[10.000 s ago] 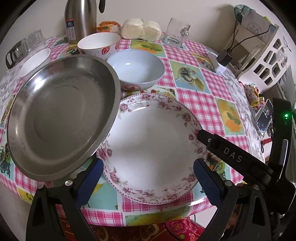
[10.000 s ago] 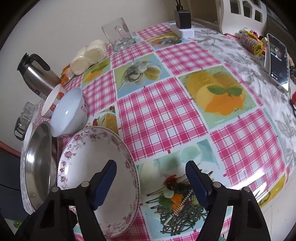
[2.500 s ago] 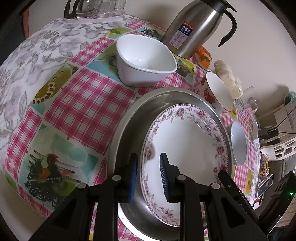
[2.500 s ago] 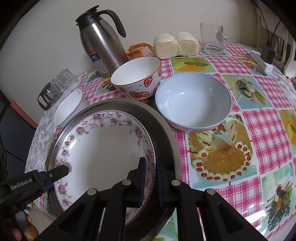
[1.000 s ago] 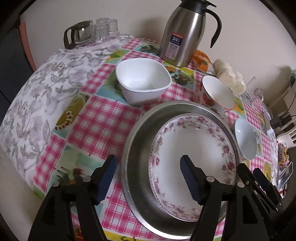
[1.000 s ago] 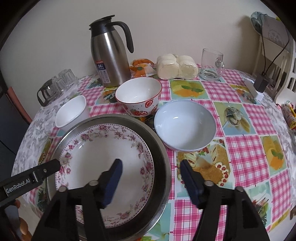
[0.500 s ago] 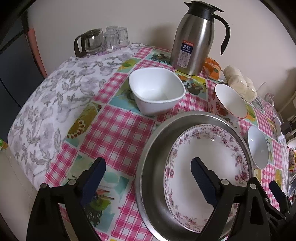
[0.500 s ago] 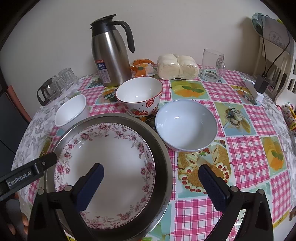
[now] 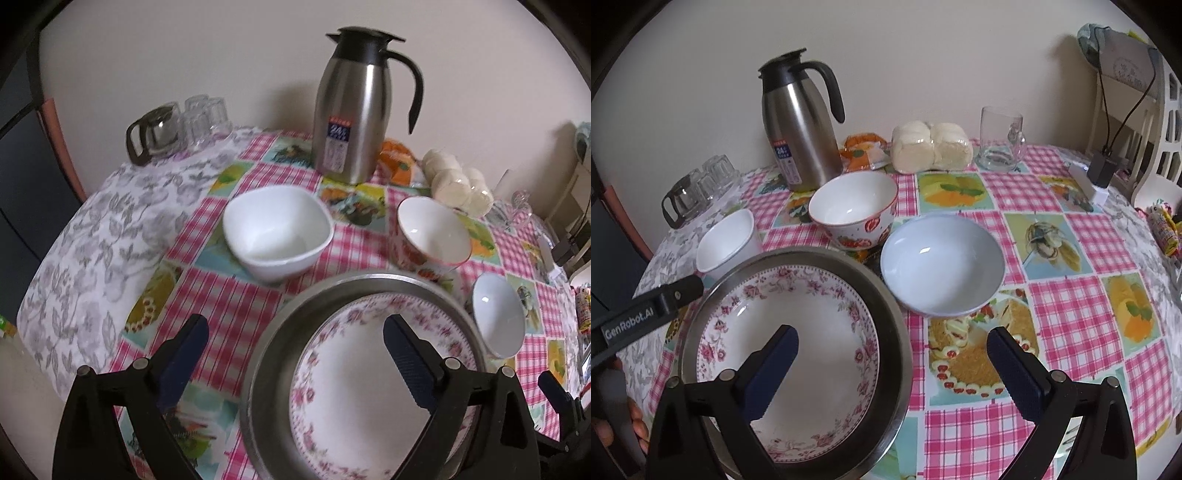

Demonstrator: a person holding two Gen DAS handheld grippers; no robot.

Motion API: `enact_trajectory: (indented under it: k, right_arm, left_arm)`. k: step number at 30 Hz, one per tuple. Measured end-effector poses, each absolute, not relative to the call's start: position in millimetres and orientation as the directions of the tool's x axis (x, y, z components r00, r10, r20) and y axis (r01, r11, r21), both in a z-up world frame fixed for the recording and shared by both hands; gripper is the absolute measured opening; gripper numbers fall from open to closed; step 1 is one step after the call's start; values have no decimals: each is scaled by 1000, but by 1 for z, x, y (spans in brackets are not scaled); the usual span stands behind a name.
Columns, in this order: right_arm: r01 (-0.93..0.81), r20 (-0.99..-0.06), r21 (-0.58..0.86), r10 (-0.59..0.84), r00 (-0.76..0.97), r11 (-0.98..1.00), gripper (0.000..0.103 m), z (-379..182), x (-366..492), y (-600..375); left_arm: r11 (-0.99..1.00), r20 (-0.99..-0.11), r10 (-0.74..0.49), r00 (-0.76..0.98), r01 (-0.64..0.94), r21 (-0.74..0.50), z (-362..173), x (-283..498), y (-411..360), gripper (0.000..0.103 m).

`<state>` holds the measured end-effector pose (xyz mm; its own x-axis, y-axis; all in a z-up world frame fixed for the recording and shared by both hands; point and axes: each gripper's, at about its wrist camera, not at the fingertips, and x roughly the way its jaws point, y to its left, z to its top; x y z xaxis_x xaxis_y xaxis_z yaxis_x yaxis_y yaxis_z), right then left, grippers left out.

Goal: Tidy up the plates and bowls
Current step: 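Move both grippers to the rim of the red-patterned white bowl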

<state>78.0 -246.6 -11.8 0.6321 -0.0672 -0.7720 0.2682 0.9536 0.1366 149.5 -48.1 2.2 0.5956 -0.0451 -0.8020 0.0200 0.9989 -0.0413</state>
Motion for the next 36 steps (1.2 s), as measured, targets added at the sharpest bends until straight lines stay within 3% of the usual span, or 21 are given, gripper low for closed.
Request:
enact_trajectory:
  k: [4, 18, 30, 36]
  right_arm:
    - [274, -743, 152, -73, 665, 950, 103, -6, 76, -253]
    - [285, -733, 187, -59, 678, 940, 103, 2, 96, -273]
    - [242, -707, 191, -38, 706, 951, 103, 44, 142, -294]
    - [236, -704, 201, -27, 709, 951, 103, 60, 167, -306]
  left_arm:
    - [997, -778, -77, 624, 38, -69, 6, 155, -50, 103]
    - [971, -728, -238, 643, 157, -179, 30, 194, -67, 103]
    - [933, -702, -335, 629, 326, -153, 74, 233, -100, 103]
    - [933, -742, -327, 585, 326, -154, 78, 259, -109, 103]
